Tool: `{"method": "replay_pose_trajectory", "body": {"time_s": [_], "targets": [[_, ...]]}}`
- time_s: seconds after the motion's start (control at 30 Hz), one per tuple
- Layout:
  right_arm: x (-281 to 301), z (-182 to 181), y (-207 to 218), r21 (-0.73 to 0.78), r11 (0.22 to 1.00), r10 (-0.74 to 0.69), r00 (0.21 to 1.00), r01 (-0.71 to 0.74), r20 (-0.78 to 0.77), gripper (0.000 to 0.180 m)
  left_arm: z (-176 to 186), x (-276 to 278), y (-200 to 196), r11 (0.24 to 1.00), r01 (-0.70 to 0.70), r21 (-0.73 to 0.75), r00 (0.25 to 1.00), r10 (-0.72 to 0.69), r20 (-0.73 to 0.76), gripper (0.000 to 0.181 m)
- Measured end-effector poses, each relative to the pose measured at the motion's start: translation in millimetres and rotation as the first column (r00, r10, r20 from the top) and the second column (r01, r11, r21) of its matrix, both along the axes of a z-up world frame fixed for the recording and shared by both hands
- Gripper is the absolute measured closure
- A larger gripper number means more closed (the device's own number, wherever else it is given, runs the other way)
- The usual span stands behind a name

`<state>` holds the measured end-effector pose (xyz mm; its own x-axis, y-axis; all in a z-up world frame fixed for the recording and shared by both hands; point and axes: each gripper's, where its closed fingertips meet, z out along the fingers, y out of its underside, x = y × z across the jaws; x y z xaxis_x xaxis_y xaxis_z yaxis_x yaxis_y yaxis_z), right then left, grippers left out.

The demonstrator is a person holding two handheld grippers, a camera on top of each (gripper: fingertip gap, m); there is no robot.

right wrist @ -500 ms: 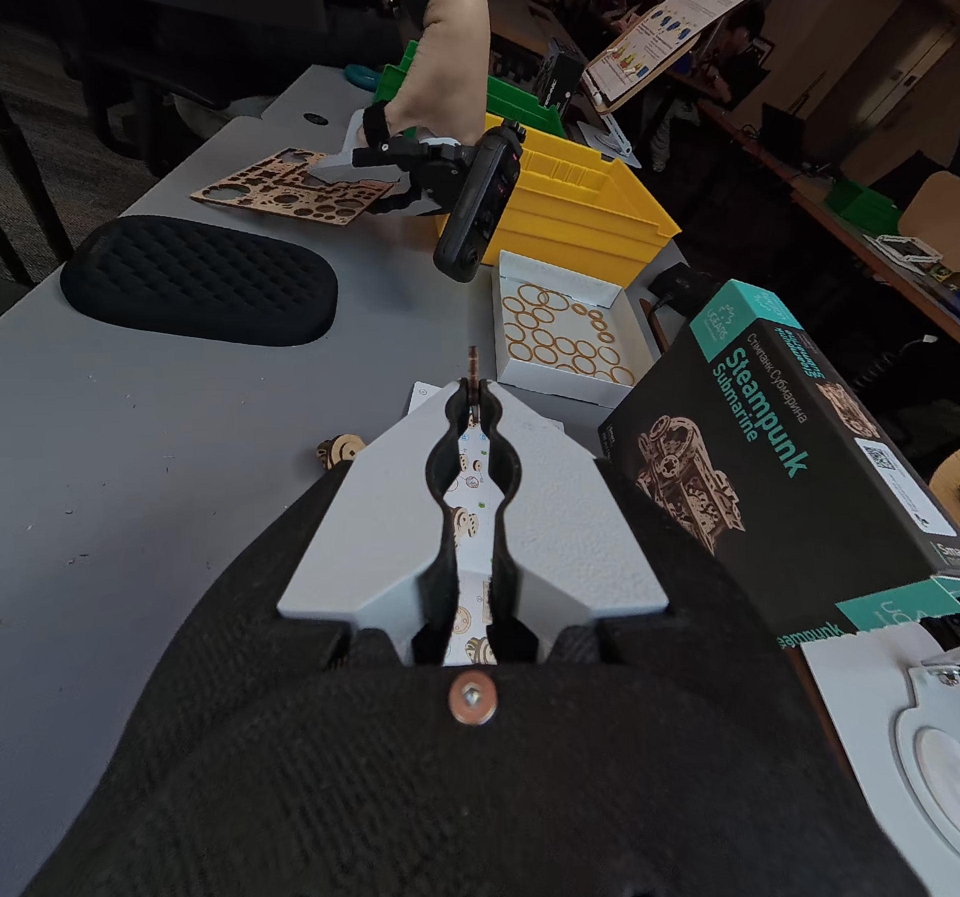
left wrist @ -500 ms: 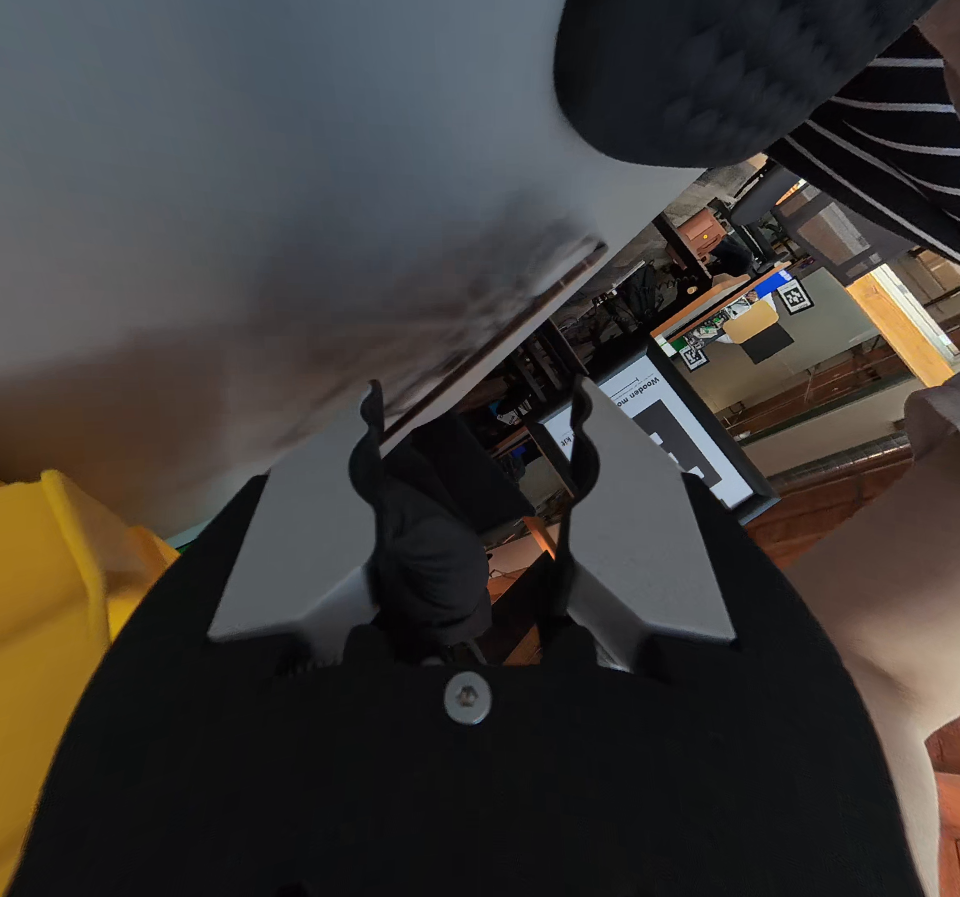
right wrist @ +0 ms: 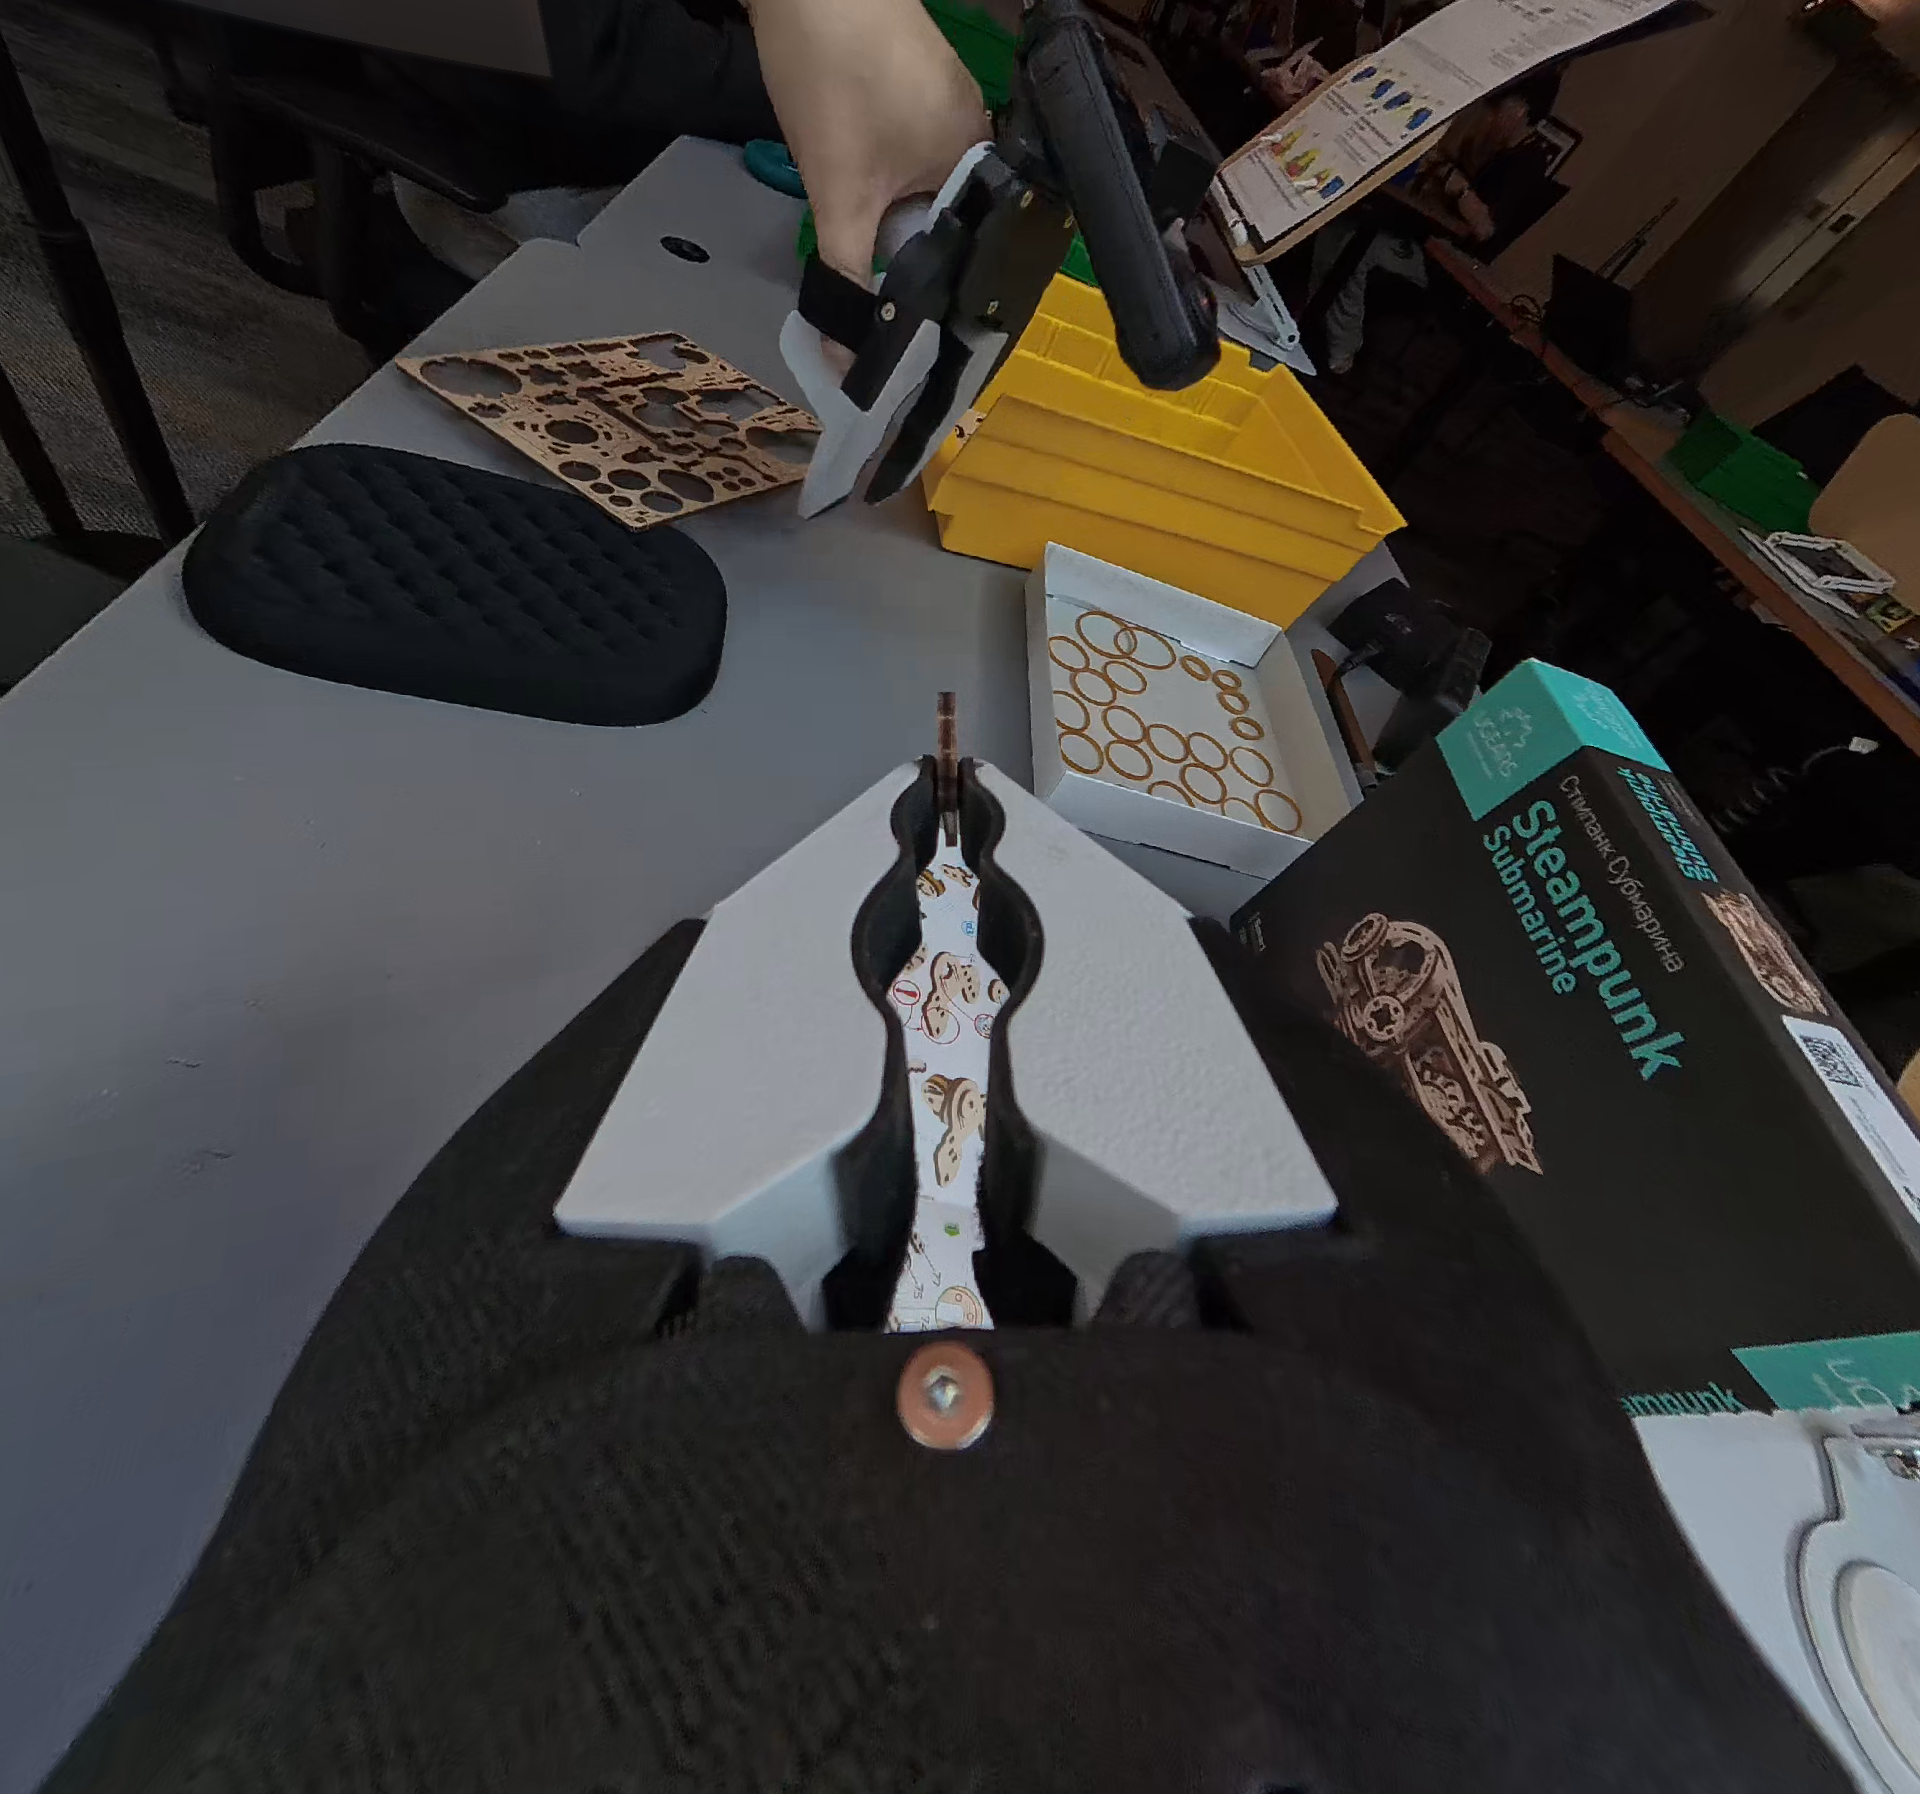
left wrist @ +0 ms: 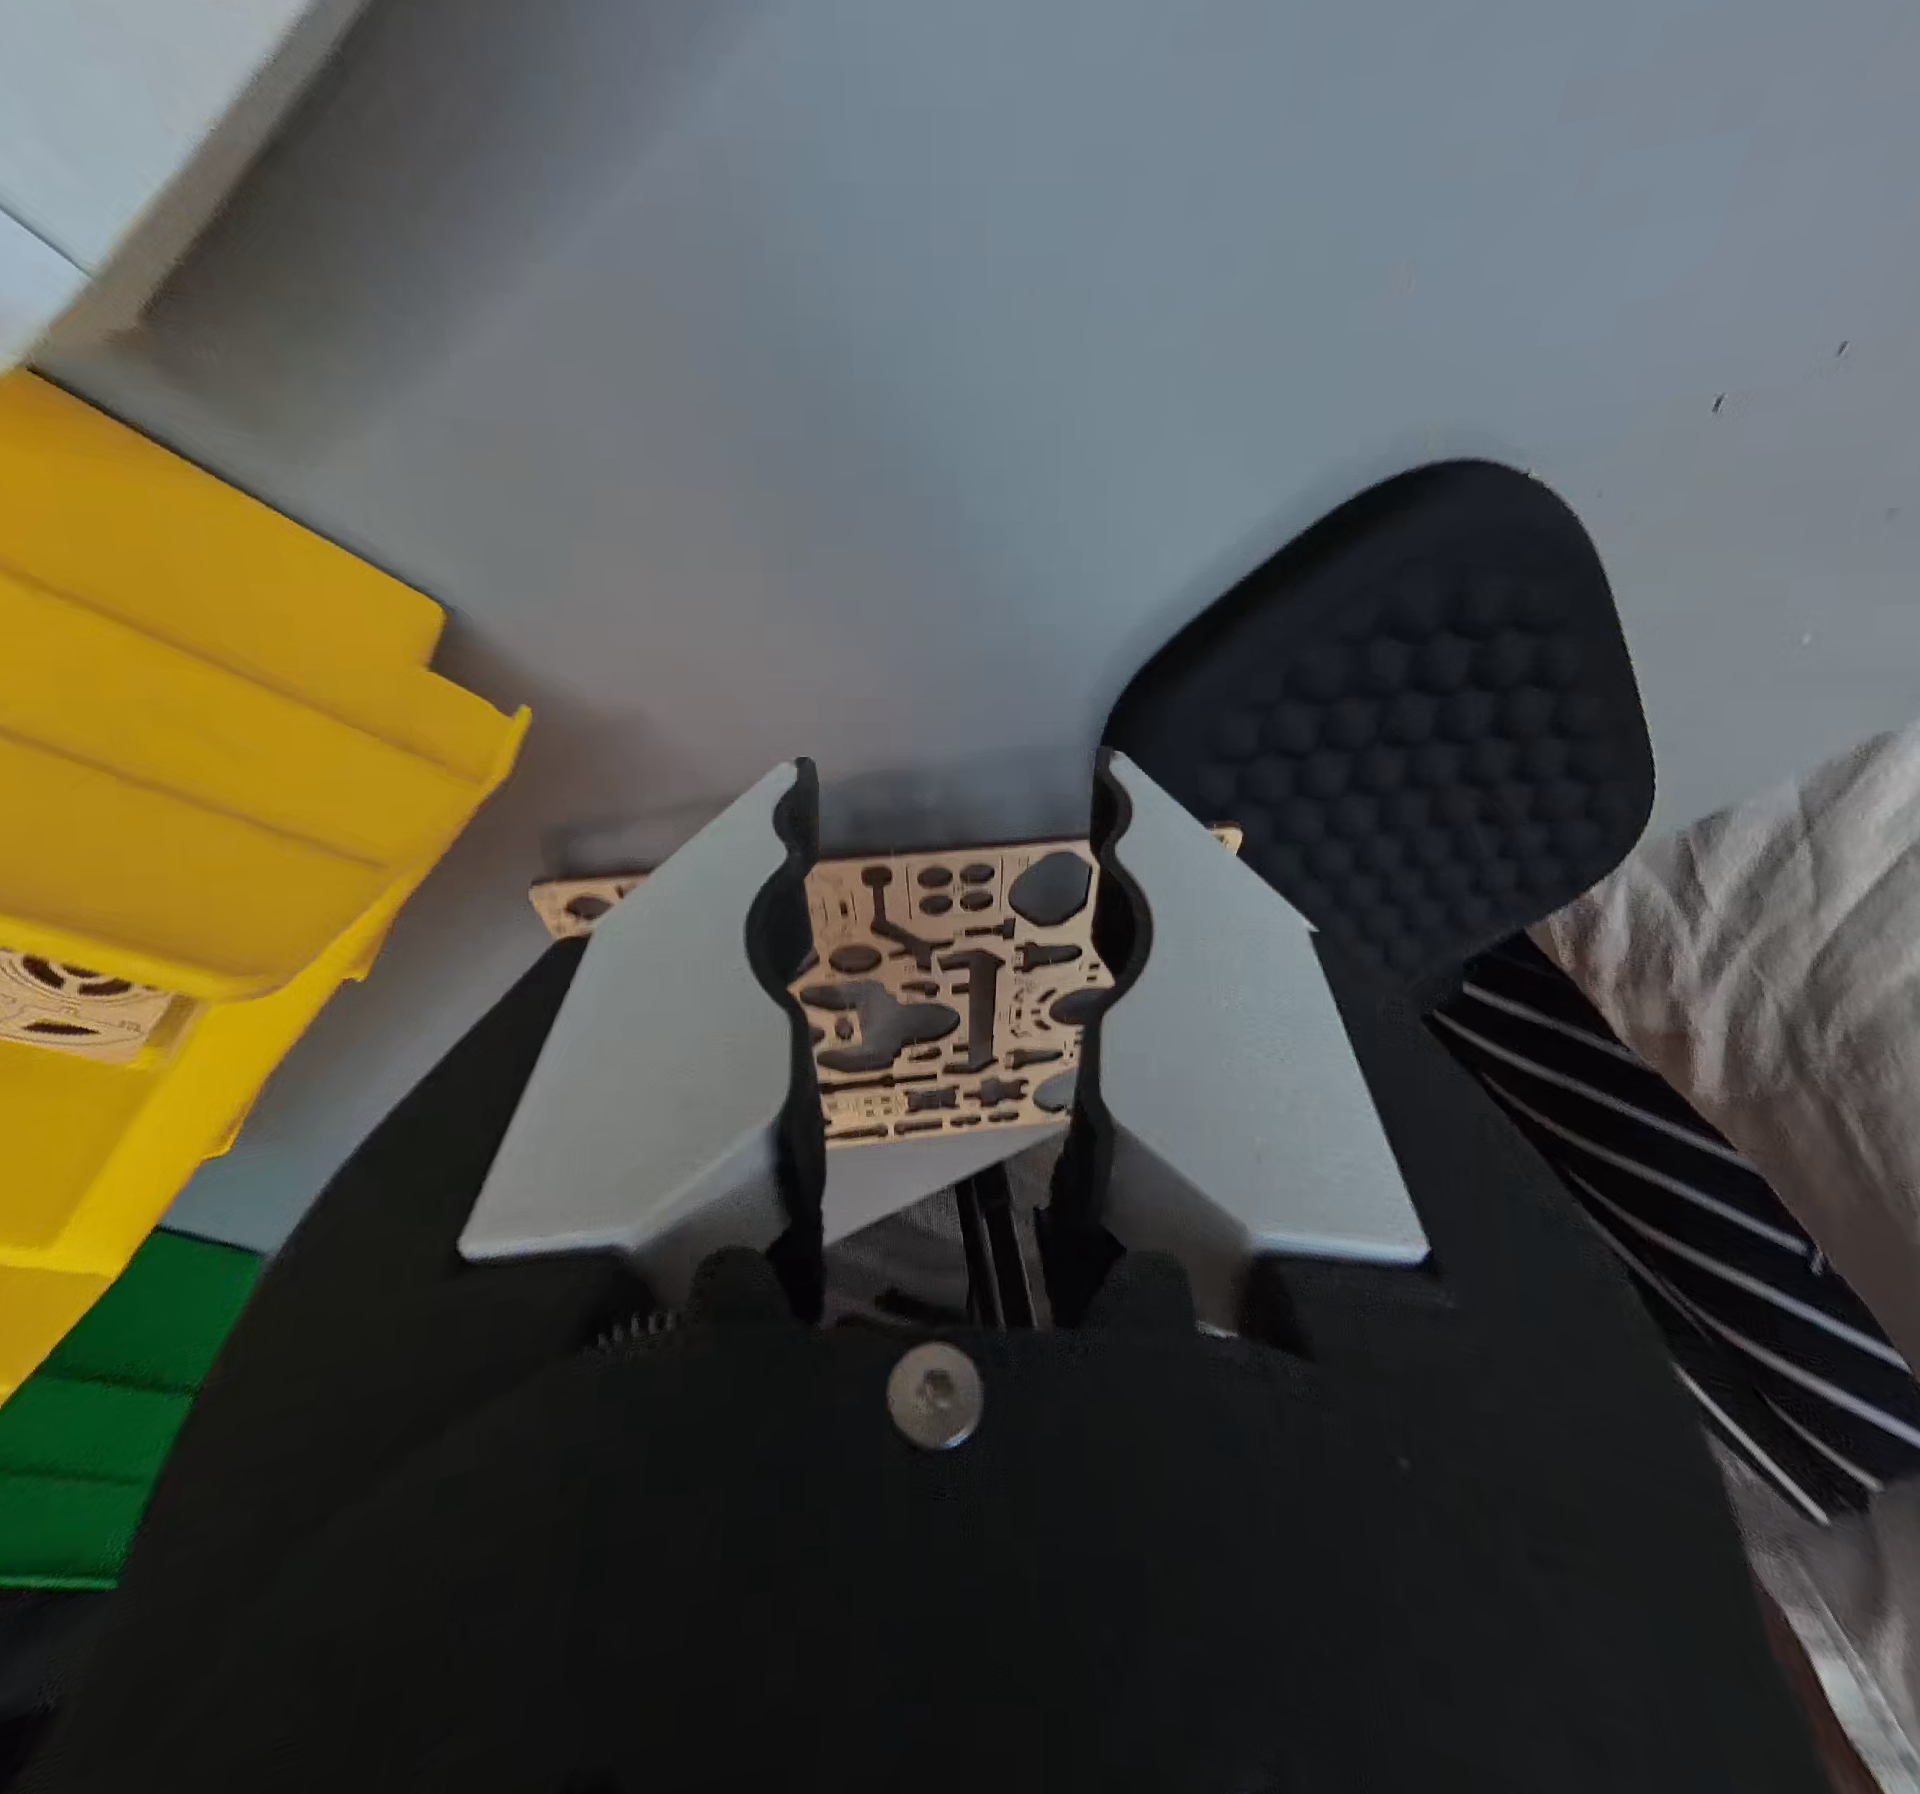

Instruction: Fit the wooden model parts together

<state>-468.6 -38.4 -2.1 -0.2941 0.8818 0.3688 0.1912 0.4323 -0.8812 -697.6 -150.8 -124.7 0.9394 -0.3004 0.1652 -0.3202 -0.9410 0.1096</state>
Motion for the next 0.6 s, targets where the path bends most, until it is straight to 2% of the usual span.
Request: {"method": "replay_pose_trajectory", "body": {"time_s": [0.1,0.17,0.27,0.33,0.37,0.43,0.53,0.6], "targets": [[0.3,7.2,-8.2,0.028,1.0,-0.009,1.0,0.009,-0.01,0.178,22.8,23.8,23.2,0.946,-0.048,0.319,0.994,0.015,0.105,0.13],[4.0,18.3,-9.3,0.079,0.995,-0.055,0.998,0.057,-0.033,0.178,49.6,28.4,24.9,0.824,-0.126,0.552,0.989,0.06,0.136,0.133],[15.7,31.9,-16.1,0.144,0.985,-0.088,0.994,0.096,-0.063,0.178,77.7,15.3,-19.1,0.571,-0.218,0.791,0.973,0.187,0.134,0.129],[26.3,27.9,-20.4,0.153,0.983,-0.098,0.995,0.102,-0.034,0.178,79.2,30.5,-62.9,0.44,-0.286,0.852,0.958,0.156,0.241,0.126],[31.5,24.4,-24.3,0.152,0.984,-0.092,0.996,0.093,-0.013,0.178,74.5,37.1,-81.7,0.4,-0.293,0.869,0.956,0.134,0.26,0.124],[39.8,16.4,-30.6,0.137,0.987,-0.088,0.996,0.086,0.012,0.178,51.0,35.1,-111.7,0.405,-0.234,0.884,0.969,0.167,0.18,0.119],[44.6,7.2,-41.7,0.094,0.993,-0.073,0.997,0.071,0.016,0.178,15.7,14.0,-145.0,0.511,-0.023,0.86,0.965,0.237,-0.115,0.109],[43.3,3.1,-46.2,0.077,0.995,-0.072,0.997,0.071,0.011,0.178,-0.3,2.4,-155.8,0.582,0.024,0.813,0.941,0.262,-0.216,0.099]]}}
